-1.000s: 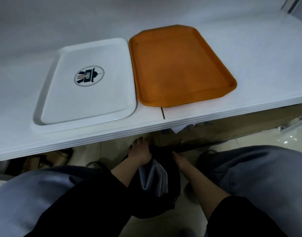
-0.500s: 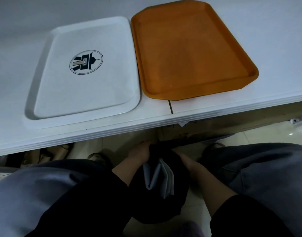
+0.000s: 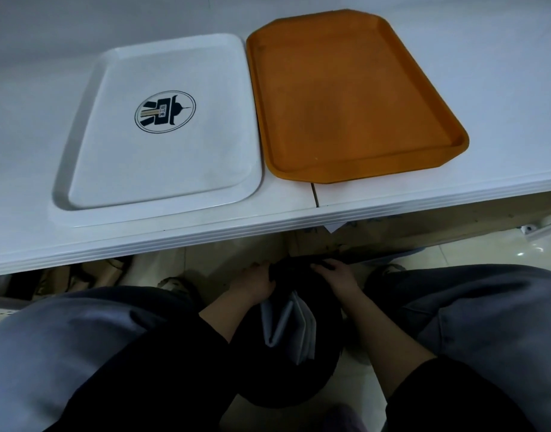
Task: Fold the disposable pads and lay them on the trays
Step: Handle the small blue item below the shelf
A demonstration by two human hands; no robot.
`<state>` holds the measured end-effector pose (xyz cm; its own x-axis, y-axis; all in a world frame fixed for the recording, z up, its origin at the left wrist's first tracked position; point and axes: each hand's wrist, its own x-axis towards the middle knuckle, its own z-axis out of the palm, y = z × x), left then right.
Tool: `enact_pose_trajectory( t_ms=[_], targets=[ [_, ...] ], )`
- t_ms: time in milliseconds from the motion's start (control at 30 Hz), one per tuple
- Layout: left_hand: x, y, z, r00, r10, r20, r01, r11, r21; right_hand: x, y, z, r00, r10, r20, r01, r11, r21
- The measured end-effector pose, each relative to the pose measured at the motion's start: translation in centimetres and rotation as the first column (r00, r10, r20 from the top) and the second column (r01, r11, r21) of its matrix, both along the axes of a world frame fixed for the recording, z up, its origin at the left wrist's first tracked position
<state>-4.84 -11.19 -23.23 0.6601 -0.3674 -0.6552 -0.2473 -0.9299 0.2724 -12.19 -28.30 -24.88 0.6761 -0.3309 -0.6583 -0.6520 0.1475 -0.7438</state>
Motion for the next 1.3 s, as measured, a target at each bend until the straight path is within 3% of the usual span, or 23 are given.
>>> enact_pose_trajectory(
  t_ms=[267, 400, 500, 567, 667, 767, 867, 1000, 1100, 1300],
  targets=[
    [-0.3, 0.4, 0.8, 0.999, 0.010, 0.036, -0.006, 0.992, -0.125, 0.8, 0.9, 3.1, 0.970, 0.181, 0.162, -0.177, 0.983, -0.042],
    [-0.3, 0.5, 1.5, 0.991, -0.086, 0.101, 0.109, 0.965, -0.239, 0.5, 0.9, 4.3, 0.890, 0.431, 0.152, -0.408, 0.899, -0.157],
    [-0.3, 0.5, 1.7, 0.971, -0.141, 0.195, 0.193, 0.940, -0.282, 0.0, 1.1, 5.0, 0.849, 0.513, 0.130, -0.470, 0.844, -0.259],
    [-0.6, 0.6, 2.2, 0.954, -0.130, 0.270, 0.199, 0.947, -0.250, -0.5, 1.0, 5.1, 0.851, 0.508, 0.132, -0.447, 0.833, -0.325],
    [-0.8, 1.5, 2.6, 0.898, -0.168, 0.407, 0.215, 0.974, -0.073, -1.1, 0.5, 4.8, 0.859, 0.495, 0.130, -0.398, 0.805, -0.439],
    [-0.9, 2.8, 2.6, 0.876, -0.220, 0.430, 0.192, 0.975, 0.108, -1.7, 0.1, 4.7, 0.881, 0.452, 0.136, -0.330, 0.795, -0.508],
    [-1.0, 4.4, 2.9, 0.885, -0.183, 0.428, 0.122, 0.979, 0.166, -2.2, 0.0, 4.9, 0.888, 0.436, 0.145, -0.307, 0.797, -0.521],
    [-1.6, 5.7, 3.5, 0.904, -0.059, 0.424, 0.031, 0.997, 0.072, -3.2, 0.3, 4.3, 0.869, 0.495, -0.008, -0.422, 0.731, -0.536],
    [-2.5, 6.4, 4.3, 0.907, 0.047, 0.419, -0.034, 0.999, -0.038, -4.1, 0.6, 4.6, 0.873, 0.473, -0.123, -0.435, 0.637, -0.637],
    [-4.7, 8.5, 4.7, 0.885, 0.249, 0.393, -0.181, 0.962, -0.204, -6.2, 1.1, 5.5, 0.944, 0.330, -0.020, -0.230, 0.612, -0.757]
  ],
)
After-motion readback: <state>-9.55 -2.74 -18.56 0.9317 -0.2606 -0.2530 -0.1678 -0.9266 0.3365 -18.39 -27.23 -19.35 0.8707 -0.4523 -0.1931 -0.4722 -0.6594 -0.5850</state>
